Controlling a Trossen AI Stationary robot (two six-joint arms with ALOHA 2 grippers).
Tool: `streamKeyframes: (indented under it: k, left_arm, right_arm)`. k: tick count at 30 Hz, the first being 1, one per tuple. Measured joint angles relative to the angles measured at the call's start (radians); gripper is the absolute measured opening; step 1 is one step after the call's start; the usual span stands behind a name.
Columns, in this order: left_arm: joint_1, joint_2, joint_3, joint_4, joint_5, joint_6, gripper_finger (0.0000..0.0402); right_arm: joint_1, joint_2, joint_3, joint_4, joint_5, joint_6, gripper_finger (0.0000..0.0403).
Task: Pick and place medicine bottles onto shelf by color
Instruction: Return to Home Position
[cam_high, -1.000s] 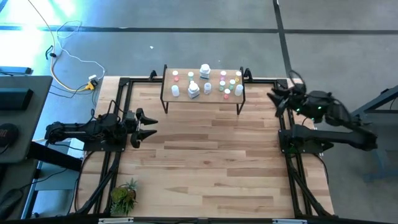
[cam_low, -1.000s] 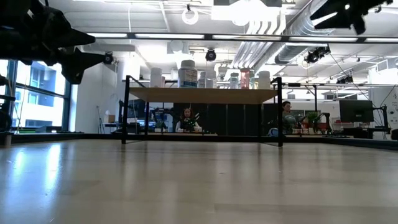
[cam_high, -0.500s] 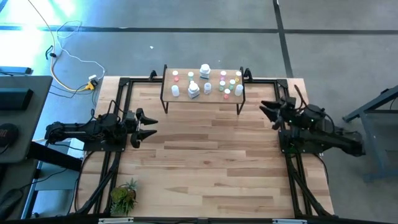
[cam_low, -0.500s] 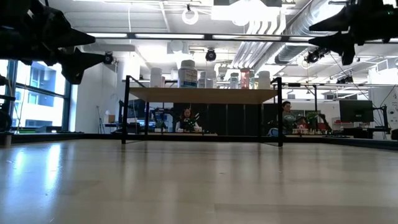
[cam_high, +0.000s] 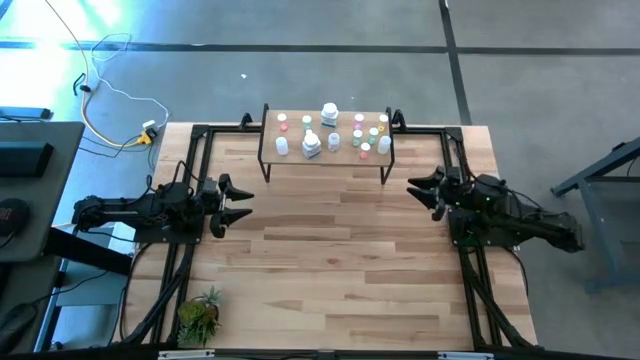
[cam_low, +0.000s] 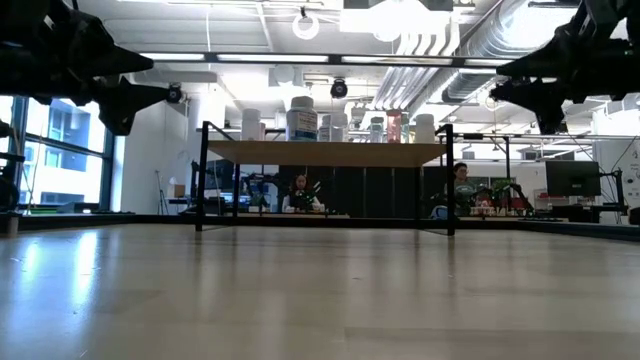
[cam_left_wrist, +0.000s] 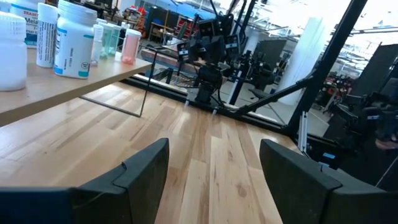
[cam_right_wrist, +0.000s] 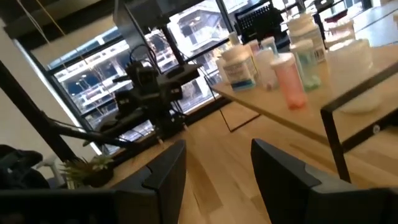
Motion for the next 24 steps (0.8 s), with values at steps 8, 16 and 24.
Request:
streamKeyframes:
  k: [8,16,24]
  left_arm:
    - [0.000,0.000,0.000,0.000,0.000,0.000,0.0241]
    - [0.000,0.000,0.000,0.000,0.000,0.000,0.0241]
    - [0.000,0.000,0.000,0.000,0.000,0.000,0.0241]
  right_arm:
    - [0.000,0.000,-0.070,0.001,0.001,0.033,0.0172]
    - [0.000,0.007,-0.076,0.008,-0.001,0.054,0.0172]
    - [0.000,0.022,-0.076,0.007,-0.002,0.054,0.0172]
